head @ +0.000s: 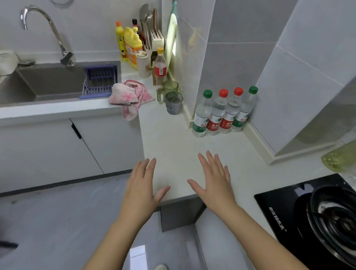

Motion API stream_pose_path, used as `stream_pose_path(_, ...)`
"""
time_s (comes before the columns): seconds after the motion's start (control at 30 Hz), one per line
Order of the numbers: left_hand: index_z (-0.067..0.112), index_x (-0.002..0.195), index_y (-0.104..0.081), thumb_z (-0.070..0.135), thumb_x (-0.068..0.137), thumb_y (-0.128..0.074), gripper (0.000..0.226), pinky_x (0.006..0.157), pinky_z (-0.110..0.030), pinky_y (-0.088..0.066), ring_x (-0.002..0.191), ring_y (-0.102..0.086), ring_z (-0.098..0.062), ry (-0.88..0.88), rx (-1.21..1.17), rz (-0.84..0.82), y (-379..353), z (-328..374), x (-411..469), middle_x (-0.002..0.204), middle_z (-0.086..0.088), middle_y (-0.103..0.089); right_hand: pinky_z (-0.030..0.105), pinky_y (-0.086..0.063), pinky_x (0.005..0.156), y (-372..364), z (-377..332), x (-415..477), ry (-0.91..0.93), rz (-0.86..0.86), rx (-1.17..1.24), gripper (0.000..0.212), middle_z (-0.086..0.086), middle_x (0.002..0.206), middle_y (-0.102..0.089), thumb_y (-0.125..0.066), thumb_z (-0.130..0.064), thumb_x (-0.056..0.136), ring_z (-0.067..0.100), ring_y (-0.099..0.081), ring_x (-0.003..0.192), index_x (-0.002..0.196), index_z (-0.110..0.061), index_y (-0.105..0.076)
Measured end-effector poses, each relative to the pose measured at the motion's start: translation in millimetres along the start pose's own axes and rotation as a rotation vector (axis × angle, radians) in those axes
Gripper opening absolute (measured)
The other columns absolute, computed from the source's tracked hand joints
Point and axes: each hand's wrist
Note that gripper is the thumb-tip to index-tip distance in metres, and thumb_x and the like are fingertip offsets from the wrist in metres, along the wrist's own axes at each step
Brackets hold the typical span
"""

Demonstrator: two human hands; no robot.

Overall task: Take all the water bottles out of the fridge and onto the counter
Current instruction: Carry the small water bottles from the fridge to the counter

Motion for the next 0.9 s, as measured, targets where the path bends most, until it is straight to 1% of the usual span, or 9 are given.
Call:
stream_pose_path(0.1, 0.020, 0.154, -0.019, 0.050, 0.090, -0.059, 0.081, 0.119, -0.036, -0.015, 0.149, -0.009, -0.021, 0.063, 0.026, 0.057, 4.7, 4.1, -48.4, 0.160, -0.003, -0.021, 0.045, 0.006, 0.121, 2.6, -7.1, -31.9, 0.054, -0.046, -0.003, 0.081, -0.005, 0.165, 0.010, -0.037, -0.067, 0.093, 0.017, 0.017, 0.150, 0.155, -0.036, 0.004)
stream_pose_path(0.2, 0.023, 0.155, -0.013, 0.057, 0.090, -0.052, 0.083, 0.119, -0.038, -0.011, 0.151, -0.002, -0.023, 0.152, 0.122, 0.133, 6.9, 12.6, -103.7, 0.163, -0.003, -0.009, 0.046, 0.007, 0.121, 1.0, -14.5, -68.4, 0.137, -0.076, -0.043, 0.081, -0.005, 0.165, 0.012, -0.032, -0.069, 0.093, 0.018, 0.018, 0.150, 0.154, -0.037, 0.009)
stream_pose_path(0.27, 0.027, 0.155, 0.000, 0.059, 0.091, -0.047, 0.086, 0.120, -0.042, -0.008, 0.151, 0.005, -0.026, 0.224, 0.179, 0.146, 7.4, 17.7, -140.7, 0.164, -0.004, 0.004, 0.045, 0.011, 0.118, -2.9, -21.1, -93.8, 0.196, -0.080, -0.059, 0.080, -0.004, 0.165, 0.012, -0.030, -0.070, 0.093, 0.019, 0.019, 0.150, 0.155, -0.036, 0.009)
stream_pose_path(0.33, 0.032, 0.149, 0.016, 0.062, 0.092, -0.041, 0.086, 0.120, -0.045, -0.006, 0.150, 0.011, -0.026, 0.296, 0.224, 0.134, 9.3, 21.5, -174.7, 0.162, -0.005, 0.014, 0.042, 0.015, 0.115, -5.7, -30.5, -117.1, 0.250, -0.087, -0.027, 0.079, -0.005, 0.165, 0.011, -0.029, -0.069, 0.093, 0.018, 0.020, 0.149, 0.155, -0.037, 0.008)
stream_pose_path(0.37, 0.032, 0.147, 0.020, 0.062, 0.092, -0.039, 0.086, 0.120, -0.046, -0.006, 0.149, 0.014, -0.026, 0.326, 0.241, 0.133, 11.3, 22.9, -189.6, 0.162, -0.006, 0.017, 0.041, 0.015, 0.115, -6.5, -35.9, -127.0, 0.277, -0.096, -0.004, 0.078, -0.006, 0.165, 0.011, -0.029, -0.069, 0.093, 0.016, 0.021, 0.149, 0.154, -0.038, 0.008)
stream_pose_path(0.47, 0.028, 0.153, 0.011, 0.060, 0.093, -0.040, 0.085, 0.120, -0.046, -0.004, 0.149, 0.016, -0.025, 0.396, 0.250, 0.171, 23.2, 24.9, -225.4, 0.162, -0.004, 0.018, 0.040, 0.014, 0.115, -7.9, -55.6, -146.9, 0.372, -0.115, 0.037, 0.077, -0.006, 0.165, 0.010, -0.029, -0.068, 0.093, 0.012, 0.024, 0.146, 0.154, -0.039, 0.008)
stream_pose_path(0.6, 0.028, 0.155, 0.003, 0.057, 0.093, -0.044, 0.083, 0.121, -0.044, -0.003, 0.149, 0.017, -0.022, 0.456, 0.216, 0.252, 43.5, 22.9, -266.3, 0.162, -0.001, 0.015, 0.044, 0.011, 0.118, -8.6, -92.7, -160.6, 0.515, -0.145, 0.039, 0.077, -0.004, 0.165, 0.008, -0.033, -0.066, 0.094, 0.019, 0.018, 0.150, 0.155, -0.037, 0.004)
stream_pose_path(0.73, 0.031, 0.154, 0.003, 0.056, 0.093, -0.044, 0.081, 0.121, -0.039, -0.001, 0.149, 0.018, -0.018, 0.539, 0.168, 0.309, 58.8, 14.5, -309.6, 0.162, 0.002, 0.015, 0.048, 0.010, 0.120, -16.3, -132.7, -181.6, 0.650, -0.185, 0.023, 0.078, -0.004, 0.165, 0.012, -0.030, -0.067, 0.093, 0.020, 0.019, 0.150, 0.155, -0.037, 0.005)
stream_pose_path(0.9, 0.031, 0.154, 0.003, 0.057, 0.093, -0.042, 0.080, 0.120, -0.038, -0.001, 0.148, 0.021, -0.015, 0.639, 0.161, 0.375, 81.0, 0.2, -366.2, 0.161, 0.005, 0.018, 0.044, 0.015, 0.117, -31.5, -180.9, -216.7, 0.774, -0.225, 0.011, 0.078, -0.005, 0.165, 0.015, -0.029, -0.067, 0.093, 0.018, 0.023, 0.149, 0.154, -0.039, 0.009)
Point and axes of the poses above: each hand's wrist, its own x-axis towards the middle knuckle, its own y-axis out of the back of the hand, z = x × y
